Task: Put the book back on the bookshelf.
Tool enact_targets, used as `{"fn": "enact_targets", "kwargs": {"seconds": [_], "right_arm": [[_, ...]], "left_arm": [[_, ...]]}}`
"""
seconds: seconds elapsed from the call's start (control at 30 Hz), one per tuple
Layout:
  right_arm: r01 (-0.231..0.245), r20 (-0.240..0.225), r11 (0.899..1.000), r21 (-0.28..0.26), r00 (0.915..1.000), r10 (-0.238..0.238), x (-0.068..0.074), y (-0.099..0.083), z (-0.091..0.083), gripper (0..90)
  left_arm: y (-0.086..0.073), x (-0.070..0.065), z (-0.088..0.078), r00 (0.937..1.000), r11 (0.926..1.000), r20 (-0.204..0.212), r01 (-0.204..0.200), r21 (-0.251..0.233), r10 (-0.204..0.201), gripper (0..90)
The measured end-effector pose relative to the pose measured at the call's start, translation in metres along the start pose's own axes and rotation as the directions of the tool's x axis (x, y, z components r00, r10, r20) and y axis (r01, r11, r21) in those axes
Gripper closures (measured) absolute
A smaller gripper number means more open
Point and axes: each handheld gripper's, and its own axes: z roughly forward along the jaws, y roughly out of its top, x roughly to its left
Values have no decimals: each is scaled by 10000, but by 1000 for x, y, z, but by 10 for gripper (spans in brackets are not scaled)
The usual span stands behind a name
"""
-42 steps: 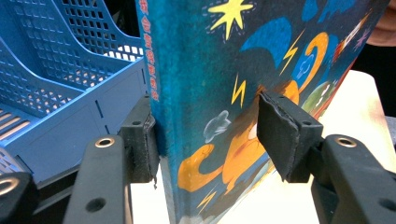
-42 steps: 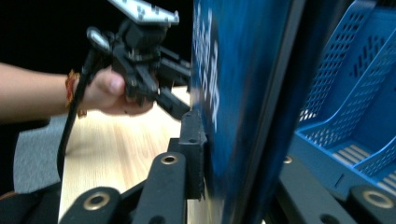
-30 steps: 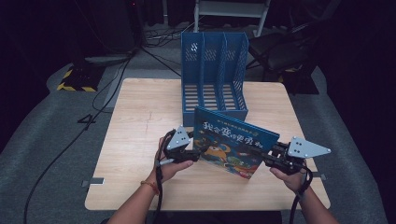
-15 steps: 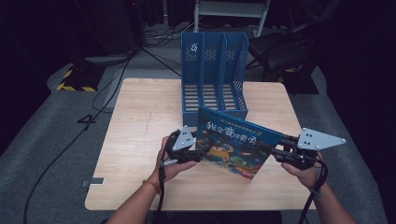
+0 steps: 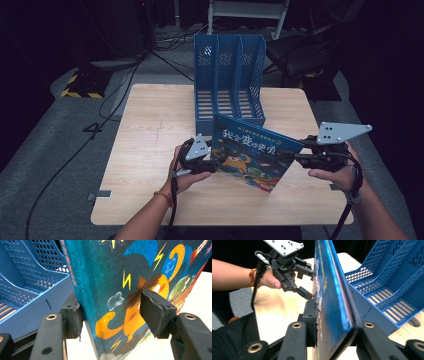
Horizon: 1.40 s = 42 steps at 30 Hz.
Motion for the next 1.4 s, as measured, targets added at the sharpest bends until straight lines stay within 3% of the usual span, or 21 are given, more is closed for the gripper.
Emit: {"fn": "enact_targets", "kwargs": {"seconds": [0.07,0.4,0.63,0.77,0.87,0.97,1.03,1.13,1.17,1.23,1.33,1.4], "right_arm": [[-46,103,9997,236,9999,44,-1,3,2,756],[-301,-393,9897,1403,9986,359,-8,17,16,787],[-328,-649,9847,1713,9969,445,-11,22,20,808],[-219,-560,9823,1860,9979,328,-10,24,21,813],[-219,-550,9857,1671,9980,315,-8,22,21,822],[-332,-398,9875,1544,9984,398,-6,21,22,826],[-386,-272,9890,1426,9987,429,-5,20,22,828],[-486,-76,9903,1301,9987,500,-5,19,22,829],[-482,-48,9909,1256,9988,492,-4,19,22,829],[-474,-34,9922,1156,9988,481,-4,18,22,829],[-508,404,9954,813,9980,476,-4,16,23,831],[-404,597,9966,715,9976,361,-3,17,24,831]], "left_arm": [[0,0,0,10000,10000,-20,-2,17,2,393],[0,1,1,9999,9999,49,112,-44,-111,391],[-1,3,2,9997,9998,153,183,-107,-182,391],[-2,4,2,9995,9996,206,237,-125,-234,391],[-4,6,0,9998,9994,80,196,290,-198,386],[-11,13,-5,9984,9956,164,530,769,-545,336],[-19,18,-10,9971,9862,176,710,1495,-745,297],[-40,24,-20,9949,9554,-99,990,2782,-1002,249],[-40,24,-20,9949,9554,-99,990,2782,-1002,247],[-57,26,-29,9944,9360,-276,1050,3360,-1017,240],[-80,30,-44,9869,9157,-539,1610,3682,-1519,223],[-89,32,-49,9850,9028,-605,1720,3941,-1613,230]]}}
